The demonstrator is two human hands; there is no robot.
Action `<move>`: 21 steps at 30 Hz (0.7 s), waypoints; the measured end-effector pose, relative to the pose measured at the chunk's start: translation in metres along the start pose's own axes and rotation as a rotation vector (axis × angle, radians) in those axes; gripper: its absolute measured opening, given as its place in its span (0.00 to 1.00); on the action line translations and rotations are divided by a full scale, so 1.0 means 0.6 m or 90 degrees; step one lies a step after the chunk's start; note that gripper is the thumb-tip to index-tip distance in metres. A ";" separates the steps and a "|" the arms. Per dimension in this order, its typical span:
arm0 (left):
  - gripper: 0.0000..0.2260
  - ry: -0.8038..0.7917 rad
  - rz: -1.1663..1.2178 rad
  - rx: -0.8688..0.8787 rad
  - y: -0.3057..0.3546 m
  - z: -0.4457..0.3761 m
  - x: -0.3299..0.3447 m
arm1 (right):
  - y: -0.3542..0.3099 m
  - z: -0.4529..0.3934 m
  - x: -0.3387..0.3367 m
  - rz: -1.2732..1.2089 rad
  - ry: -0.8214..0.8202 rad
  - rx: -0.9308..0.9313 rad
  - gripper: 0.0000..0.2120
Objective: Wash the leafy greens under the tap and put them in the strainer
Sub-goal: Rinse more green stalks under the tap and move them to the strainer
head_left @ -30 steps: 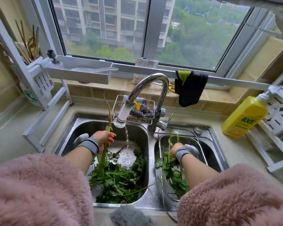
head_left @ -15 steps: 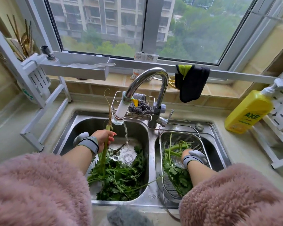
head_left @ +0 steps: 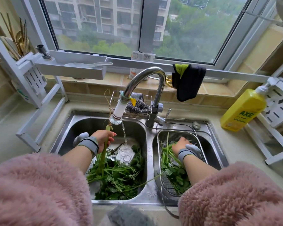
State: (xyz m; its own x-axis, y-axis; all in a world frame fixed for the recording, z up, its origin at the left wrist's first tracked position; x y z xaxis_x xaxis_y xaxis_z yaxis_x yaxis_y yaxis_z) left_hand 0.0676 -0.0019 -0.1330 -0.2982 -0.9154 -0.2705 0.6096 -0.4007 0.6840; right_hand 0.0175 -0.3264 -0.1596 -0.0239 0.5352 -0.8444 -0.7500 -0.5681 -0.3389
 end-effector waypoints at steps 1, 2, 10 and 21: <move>0.06 -0.004 -0.002 0.007 0.001 0.001 0.001 | -0.022 0.008 -0.007 -0.016 0.005 -0.041 0.25; 0.06 -0.008 0.000 0.015 0.004 0.003 0.002 | -0.047 0.013 -0.010 -0.045 0.008 -0.086 0.21; 0.02 -0.045 -0.023 0.089 0.002 0.017 0.012 | -0.231 0.134 0.060 -0.243 -0.225 -0.380 0.10; 0.02 -0.009 -0.079 0.152 0.018 0.025 -0.006 | -0.276 0.167 0.102 -0.492 -0.365 -0.331 0.13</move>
State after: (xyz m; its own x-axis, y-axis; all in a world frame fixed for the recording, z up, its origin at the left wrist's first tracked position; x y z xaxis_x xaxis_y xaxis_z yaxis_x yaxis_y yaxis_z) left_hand 0.0642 -0.0021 -0.1146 -0.3711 -0.8583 -0.3544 0.3773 -0.4881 0.7870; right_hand 0.0743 -0.1371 -0.1134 -0.0724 0.9958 -0.0552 -0.3277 -0.0761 -0.9417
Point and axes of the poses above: each hand's wrist, its own z-axis away from the middle knuckle, its own x-axis out of the palm, y = z × x, the point moved 6 cm from there along -z, towards the middle knuckle, and after that the axes turned 15 degrees about -z, right-handed, at the moved point
